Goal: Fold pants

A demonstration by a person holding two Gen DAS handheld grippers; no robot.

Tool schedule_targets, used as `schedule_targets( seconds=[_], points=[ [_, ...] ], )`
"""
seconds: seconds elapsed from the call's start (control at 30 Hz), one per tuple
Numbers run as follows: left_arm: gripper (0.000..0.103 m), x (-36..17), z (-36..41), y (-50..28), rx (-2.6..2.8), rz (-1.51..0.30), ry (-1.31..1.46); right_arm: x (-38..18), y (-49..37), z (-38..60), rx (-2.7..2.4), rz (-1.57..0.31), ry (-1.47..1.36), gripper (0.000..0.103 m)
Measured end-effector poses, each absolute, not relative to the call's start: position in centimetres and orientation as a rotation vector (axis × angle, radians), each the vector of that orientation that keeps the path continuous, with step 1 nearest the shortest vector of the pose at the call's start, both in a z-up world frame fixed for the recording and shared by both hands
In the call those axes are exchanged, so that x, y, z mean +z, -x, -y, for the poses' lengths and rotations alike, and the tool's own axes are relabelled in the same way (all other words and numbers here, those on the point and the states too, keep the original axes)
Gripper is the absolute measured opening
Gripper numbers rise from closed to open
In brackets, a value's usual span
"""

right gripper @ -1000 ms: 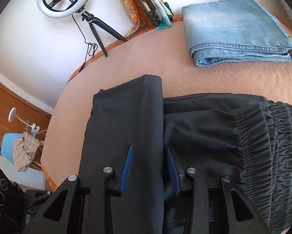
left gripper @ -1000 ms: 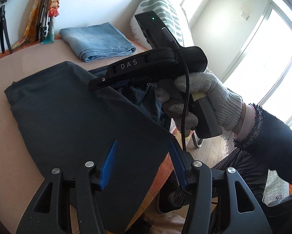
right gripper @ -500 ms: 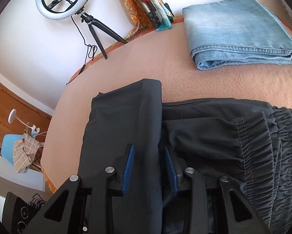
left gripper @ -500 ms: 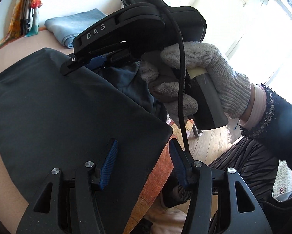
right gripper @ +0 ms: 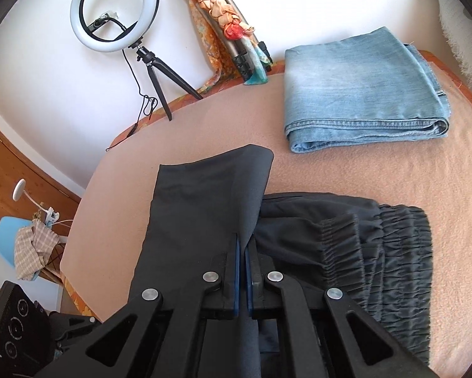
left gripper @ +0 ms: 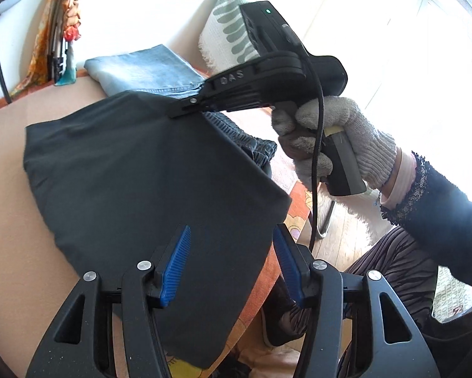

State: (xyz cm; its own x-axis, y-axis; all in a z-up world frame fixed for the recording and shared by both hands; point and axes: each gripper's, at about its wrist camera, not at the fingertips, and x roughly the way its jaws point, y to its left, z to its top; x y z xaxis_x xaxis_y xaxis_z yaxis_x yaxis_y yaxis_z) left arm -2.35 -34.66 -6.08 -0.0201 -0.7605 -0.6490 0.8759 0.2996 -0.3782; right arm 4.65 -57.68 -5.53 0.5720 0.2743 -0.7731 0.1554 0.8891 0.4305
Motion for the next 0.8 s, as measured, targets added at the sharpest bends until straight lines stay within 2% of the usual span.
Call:
schedule_targets(
  seconds=[0.43,0.8],
  points=[
    [0.053,-7.5,33.6,1.4,-1.238,-0.936,-0.146,-5.7,-2.8,63.4,-0.056,-0.967,-0.44,0.0],
    [0.055,-10.6,35.3,5.3,-1.328,-1.023,-0.173,-6.7,-3.8,63.3,-0.117,-0.995,-0.348,0.002]
  ],
)
